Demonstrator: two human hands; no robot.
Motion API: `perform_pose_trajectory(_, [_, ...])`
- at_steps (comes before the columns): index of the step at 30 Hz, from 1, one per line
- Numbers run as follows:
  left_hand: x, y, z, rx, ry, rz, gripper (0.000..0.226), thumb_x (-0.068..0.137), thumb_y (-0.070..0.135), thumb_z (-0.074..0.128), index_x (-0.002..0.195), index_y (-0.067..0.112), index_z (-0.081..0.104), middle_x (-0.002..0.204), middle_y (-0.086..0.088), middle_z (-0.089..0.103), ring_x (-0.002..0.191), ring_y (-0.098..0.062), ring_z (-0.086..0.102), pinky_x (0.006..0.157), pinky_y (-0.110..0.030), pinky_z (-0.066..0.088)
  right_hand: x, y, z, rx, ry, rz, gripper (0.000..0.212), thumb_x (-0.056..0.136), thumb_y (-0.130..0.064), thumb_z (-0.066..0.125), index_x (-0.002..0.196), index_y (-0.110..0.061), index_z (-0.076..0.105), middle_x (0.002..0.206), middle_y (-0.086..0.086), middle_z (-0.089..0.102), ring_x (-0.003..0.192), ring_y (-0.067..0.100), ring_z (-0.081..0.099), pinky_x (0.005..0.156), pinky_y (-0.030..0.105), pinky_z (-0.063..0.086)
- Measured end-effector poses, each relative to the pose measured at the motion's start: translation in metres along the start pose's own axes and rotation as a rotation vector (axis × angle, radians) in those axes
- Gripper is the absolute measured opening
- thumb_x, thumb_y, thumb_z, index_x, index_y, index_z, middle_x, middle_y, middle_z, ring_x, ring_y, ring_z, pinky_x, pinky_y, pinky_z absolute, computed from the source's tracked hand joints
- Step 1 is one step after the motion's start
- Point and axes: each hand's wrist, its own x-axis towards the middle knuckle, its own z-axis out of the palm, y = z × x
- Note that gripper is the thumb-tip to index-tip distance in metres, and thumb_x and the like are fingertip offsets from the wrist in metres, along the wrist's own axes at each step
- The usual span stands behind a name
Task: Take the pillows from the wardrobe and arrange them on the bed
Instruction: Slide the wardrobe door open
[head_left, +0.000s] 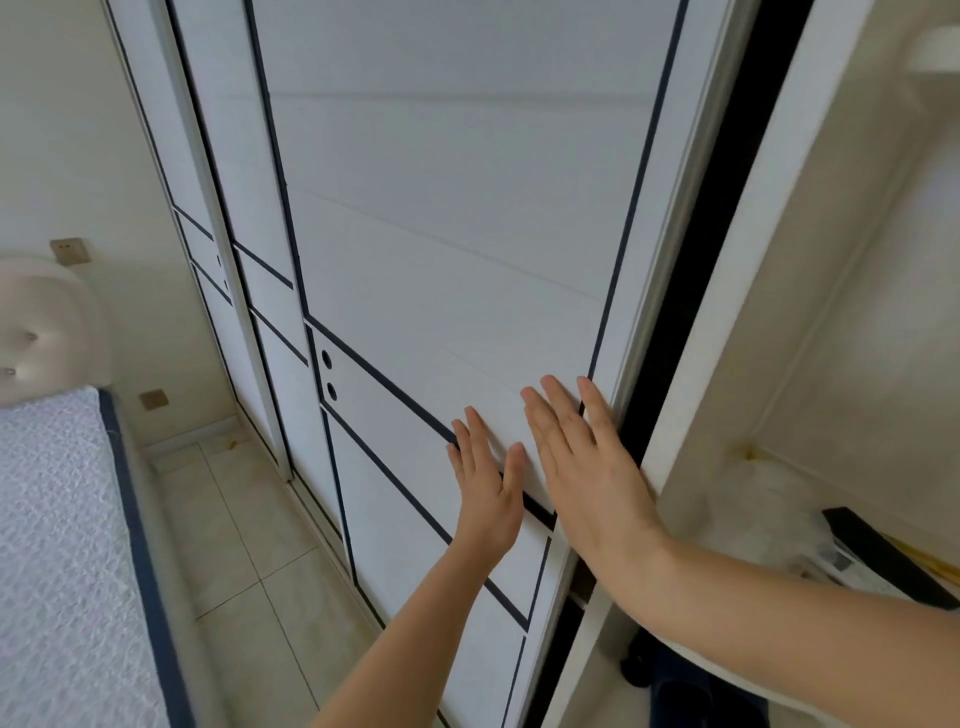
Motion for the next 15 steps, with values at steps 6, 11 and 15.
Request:
perform_pose_trajectory(6, [0.029,-0.015,-0.014,0.058,0.059,0.041,0.066,0.104,0.042,0.019,0.154,0.019,-0.017,0.161,0.010,-0.023,0.145,-0.003,-0.029,0.119,-0.030,-0.018,0.033,-0.006,-0.009,-0.004,0.035,0.005,0.092,0.099,-0.055,0.028,0.143,0.012,-0.019,0.147,0.036,-0.029,0.136,0.050,-0.025,0.097,0.067,-0.025])
perform_pose_trajectory(11, [0.053,-0.031,-0.024,0.095,0.099,0.073,0.068,0.100,0.046,0.011,0.153,0.017,-0.019,0.159,0.010,-0.025,0.145,-0.003,-0.030,0.117,-0.026,-0.022,0.062,-0.024,-0.017,0.059,0.050,0.107,0.086,0.100,-0.046,0.023,0.139,0.014,-0.023,0.153,0.029,-0.025,0.139,0.044,-0.024,0.101,0.060,-0.023])
perform_pose_trajectory(15, [0.072,-0.045,-0.035,0.093,0.110,0.087,0.063,0.104,0.042,0.010,0.153,0.016,-0.021,0.159,0.009,-0.028,0.144,-0.004,-0.031,0.116,-0.026,-0.024,0.085,-0.030,-0.019,0.110,0.085,0.149,0.076,0.101,-0.040,0.022,0.144,0.010,-0.016,0.151,0.028,-0.026,0.137,0.042,-0.025,0.103,0.056,-0.021])
